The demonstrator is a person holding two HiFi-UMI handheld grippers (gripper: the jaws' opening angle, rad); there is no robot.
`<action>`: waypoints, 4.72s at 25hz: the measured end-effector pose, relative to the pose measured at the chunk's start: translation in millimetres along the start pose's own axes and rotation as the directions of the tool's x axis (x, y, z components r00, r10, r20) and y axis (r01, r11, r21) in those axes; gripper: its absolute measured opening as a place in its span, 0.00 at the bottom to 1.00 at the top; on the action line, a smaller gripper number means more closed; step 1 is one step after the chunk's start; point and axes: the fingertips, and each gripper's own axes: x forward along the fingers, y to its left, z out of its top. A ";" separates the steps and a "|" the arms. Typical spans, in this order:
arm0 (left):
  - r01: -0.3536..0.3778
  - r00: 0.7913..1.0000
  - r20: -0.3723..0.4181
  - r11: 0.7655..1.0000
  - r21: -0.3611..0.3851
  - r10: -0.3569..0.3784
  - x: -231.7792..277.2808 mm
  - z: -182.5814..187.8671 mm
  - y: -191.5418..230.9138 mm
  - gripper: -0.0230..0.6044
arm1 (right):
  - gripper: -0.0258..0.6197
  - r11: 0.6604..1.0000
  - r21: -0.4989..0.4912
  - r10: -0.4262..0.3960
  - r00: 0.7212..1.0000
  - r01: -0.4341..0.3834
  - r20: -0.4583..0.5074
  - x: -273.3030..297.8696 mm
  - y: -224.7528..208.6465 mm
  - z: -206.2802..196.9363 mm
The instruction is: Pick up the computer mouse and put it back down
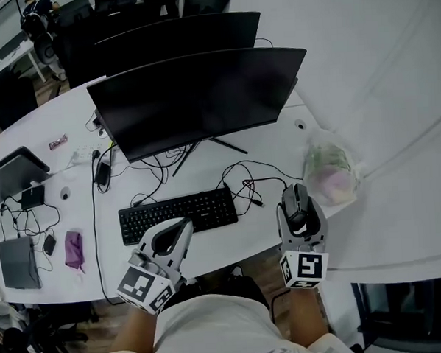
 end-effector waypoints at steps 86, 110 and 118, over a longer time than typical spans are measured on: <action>0.013 1.000 -0.021 1.000 -0.007 -0.013 41.1 -2.0 -16.4 0.04 | 0.52 0.995 0.080 0.060 0.993 -0.051 -0.106 25.0 -44.8 -46.4; -0.009 0.988 -0.157 0.999 -0.043 0.002 102.0 -54.4 -28.8 0.04 | 0.52 0.977 0.178 0.183 0.883 -0.115 -0.433 68.7 -49.7 -231.9; -0.028 0.984 -0.175 0.998 -0.053 0.018 111.5 -62.8 -24.7 0.04 | 0.52 0.970 0.198 0.227 0.826 -0.143 -0.515 74.1 -37.5 -281.5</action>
